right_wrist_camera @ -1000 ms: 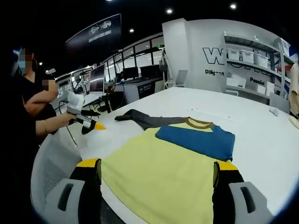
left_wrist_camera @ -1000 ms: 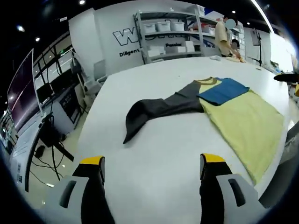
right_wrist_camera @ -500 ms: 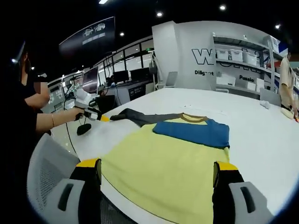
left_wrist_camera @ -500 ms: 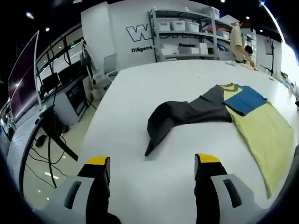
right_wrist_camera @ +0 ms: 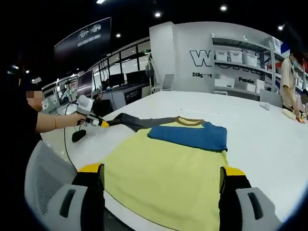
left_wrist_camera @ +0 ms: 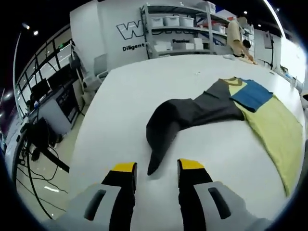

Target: Fold the garment on the visible template until the final outline fits inside the template.

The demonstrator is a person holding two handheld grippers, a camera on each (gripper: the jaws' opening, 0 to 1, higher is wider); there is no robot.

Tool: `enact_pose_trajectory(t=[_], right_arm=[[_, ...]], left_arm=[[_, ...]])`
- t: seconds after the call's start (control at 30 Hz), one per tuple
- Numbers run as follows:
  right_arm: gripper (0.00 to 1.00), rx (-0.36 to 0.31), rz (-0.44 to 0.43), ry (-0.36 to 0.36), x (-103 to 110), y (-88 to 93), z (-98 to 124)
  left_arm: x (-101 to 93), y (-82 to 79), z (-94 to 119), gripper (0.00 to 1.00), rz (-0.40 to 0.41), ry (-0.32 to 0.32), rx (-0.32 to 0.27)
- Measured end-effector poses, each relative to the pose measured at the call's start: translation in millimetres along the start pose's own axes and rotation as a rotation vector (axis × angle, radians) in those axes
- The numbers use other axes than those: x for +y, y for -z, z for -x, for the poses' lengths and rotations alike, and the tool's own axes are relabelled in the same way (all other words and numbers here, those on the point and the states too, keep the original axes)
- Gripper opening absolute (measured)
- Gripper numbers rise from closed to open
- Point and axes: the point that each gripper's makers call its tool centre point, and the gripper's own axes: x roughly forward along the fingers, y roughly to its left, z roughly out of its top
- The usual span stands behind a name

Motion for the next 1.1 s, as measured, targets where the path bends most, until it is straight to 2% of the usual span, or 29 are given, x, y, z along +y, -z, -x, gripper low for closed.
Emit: enact_pose_trajectory(t=[0.1,0.17,0.23,0.27,0.4,0.67,0.7,0.8,0.9,0.93,1.1], right_arm=[[0.99,-0.004,0.004,0.022,-3.4,-0.4,1.5],[0.99,-0.004,0.000,0.023,-3.0,-0.2,1.9],[0.99,-0.004,0.000,0.025,-2.8,-0.2,2.2],[0.99,-0.005,0.001,0.027,-3.1,-0.4,2.4],[0.99,0.001,0.004,0.032,-4.0,1.1,2.5],[0.99,0.012,0.014,0.038,-5.9,3.5,1.6],[0.99,0.012,0.015,0.039,-6.8,3.7,1.8],[0.99,0.008,0.009,0.033,-6.1,3.2,1.8],[0.99,0.012,0.006,0.029,-5.5,3.9,2.0],[0.99,0.011,0.008,0.029,-5.4,3.6,2.0],[0.99,0.018,0.006,0.021,-4.0,4.9,1.8]], left_arm=[[-0.8,0.4,-4.5,0.27,-0.017,-0.002,-0.001],[-1.1,1.2,-6.8,0.18,-0.023,-0.003,0.002],[0.2,5.8,-8.9,0.04,-0.061,-0.012,0.025],[0.9,6.7,-9.1,0.02,-0.065,-0.017,0.031],[5.6,7.7,-8.0,0.02,-0.090,-0.039,0.037],[4.4,0.8,3.8,0.02,-0.105,-0.014,0.010],[6.4,-2.9,10.4,0.02,-0.114,-0.007,0.006],[14.6,-9.6,20.3,0.02,-0.160,-0.022,0.011],[15.2,-13.1,27.2,0.03,-0.197,-0.003,0.022],[13.9,-12.0,30.5,0.03,-0.239,0.019,0.044],[27.9,-13.5,41.0,0.03,-0.378,-0.024,0.104]])
